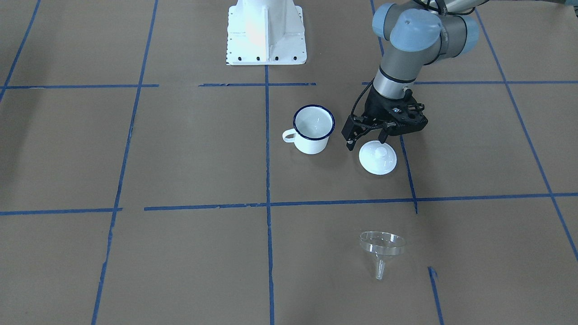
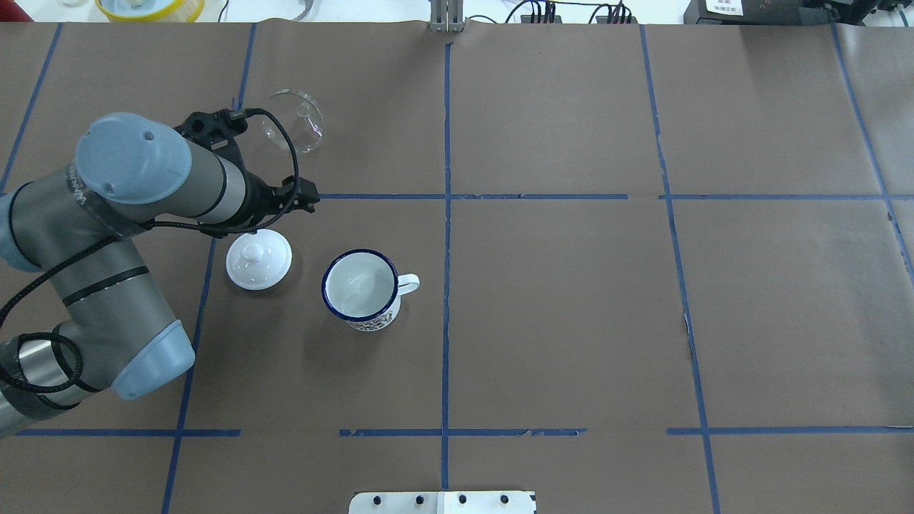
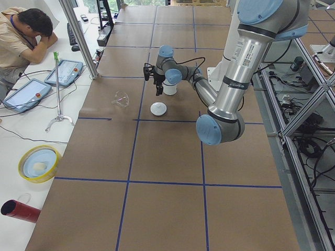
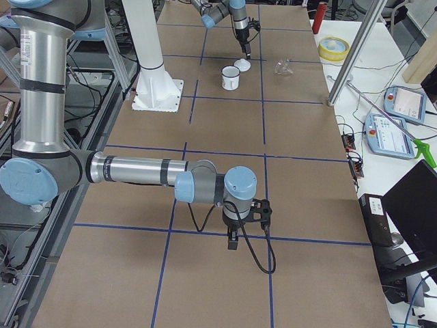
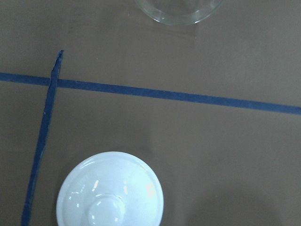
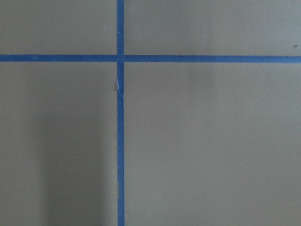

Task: Place funnel on cup
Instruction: 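Release the lid and move the left gripper to the clear glass funnel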

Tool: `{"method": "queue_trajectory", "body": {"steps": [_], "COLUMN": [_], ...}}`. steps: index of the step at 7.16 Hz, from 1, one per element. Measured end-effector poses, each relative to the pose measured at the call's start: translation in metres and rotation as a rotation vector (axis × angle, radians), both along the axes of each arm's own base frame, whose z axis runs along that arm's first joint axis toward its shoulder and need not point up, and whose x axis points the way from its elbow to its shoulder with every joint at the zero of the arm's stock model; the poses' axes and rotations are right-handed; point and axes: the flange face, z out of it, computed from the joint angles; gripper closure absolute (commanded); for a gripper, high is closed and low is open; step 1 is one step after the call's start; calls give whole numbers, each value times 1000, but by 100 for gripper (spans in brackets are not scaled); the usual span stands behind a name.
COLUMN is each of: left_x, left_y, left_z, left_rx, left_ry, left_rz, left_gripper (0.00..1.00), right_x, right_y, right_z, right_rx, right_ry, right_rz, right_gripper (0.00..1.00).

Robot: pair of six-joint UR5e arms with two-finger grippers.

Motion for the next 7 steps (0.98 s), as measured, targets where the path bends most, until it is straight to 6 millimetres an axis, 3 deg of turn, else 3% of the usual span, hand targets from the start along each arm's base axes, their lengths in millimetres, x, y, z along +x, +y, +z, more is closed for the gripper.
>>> {"method": "queue_trajectory", "body": {"steps": [1,3,5,7], "left_x": [-4,-3,2,21], "left_y": [-8,-28,-47,-83], "left_z": [-11,-5,15,41], "left_rx": [-34,-165,-268,-326], "left_ry": [117,335,473,472], "left_rz": [-156,-424,-576,-660], "left_gripper": [0,0,0,0], "right_x": [0,0,0,0], "right_y": [0,0,0,0], "right_z": [0,0,0,0], "right_rx": [0,0,0,0], "right_ry": [0,0,0,0], "right_rz": [0,0,0,0], "right_gripper": [0,0,0,0]}}
